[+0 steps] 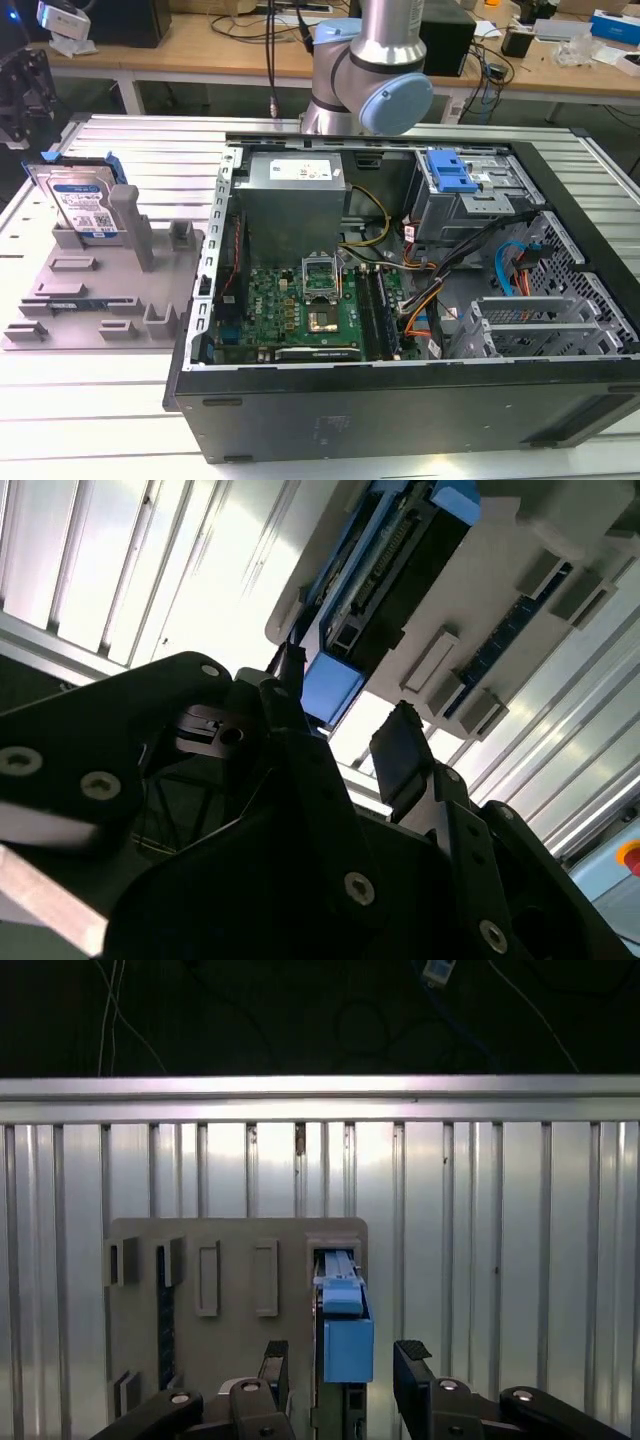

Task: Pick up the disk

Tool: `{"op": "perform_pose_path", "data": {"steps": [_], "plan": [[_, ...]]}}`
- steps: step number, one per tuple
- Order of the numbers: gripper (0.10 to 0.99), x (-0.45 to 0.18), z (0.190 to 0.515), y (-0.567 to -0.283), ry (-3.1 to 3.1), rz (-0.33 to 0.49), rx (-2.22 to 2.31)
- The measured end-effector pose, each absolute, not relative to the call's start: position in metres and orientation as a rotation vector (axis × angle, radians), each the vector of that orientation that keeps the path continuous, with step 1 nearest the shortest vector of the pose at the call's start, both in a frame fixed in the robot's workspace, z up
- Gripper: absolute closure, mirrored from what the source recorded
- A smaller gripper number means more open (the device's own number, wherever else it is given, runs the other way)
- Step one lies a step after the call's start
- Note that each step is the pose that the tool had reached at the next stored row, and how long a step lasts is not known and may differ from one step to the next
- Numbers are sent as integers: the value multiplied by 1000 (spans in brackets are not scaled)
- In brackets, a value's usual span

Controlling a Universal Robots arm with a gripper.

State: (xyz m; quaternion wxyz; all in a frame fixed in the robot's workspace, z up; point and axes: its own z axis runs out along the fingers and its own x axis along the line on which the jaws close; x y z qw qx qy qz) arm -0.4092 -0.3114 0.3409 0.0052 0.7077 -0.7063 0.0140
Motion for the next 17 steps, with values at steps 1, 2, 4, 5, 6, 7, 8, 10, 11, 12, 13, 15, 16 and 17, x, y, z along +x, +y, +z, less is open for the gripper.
{"op": "perform_pose_path", "data": {"steps": [1,2,4,5,6,7,8,10,11,12,13,15,16,17], "plan": [[545,-409,341,-311,-2212,44,2216],[545,-409,341,-311,-2212,44,2216],[545,-409,341,-311,-2218,44,2210],[545,-409,340,-311,-2225,44,2202],[545,-409,340,-311,-2230,44,2198],[545,-409,339,-311,-2237,44,2190],[545,-409,339,-311,-2239,44,2188],[545,-409,338,-311,-2243,44,2184],[545,-409,337,-311,-2243,44,2184],[545,-409,336,-311,-2244,44,2183],[545,-409,336,-311,-2244,44,2182],[545,-409,333,-311,-2245,45,2180],[545,-409,332,-311,-2246,45,2180],[545,-409,331,-311,-2246,45,2180]]}}
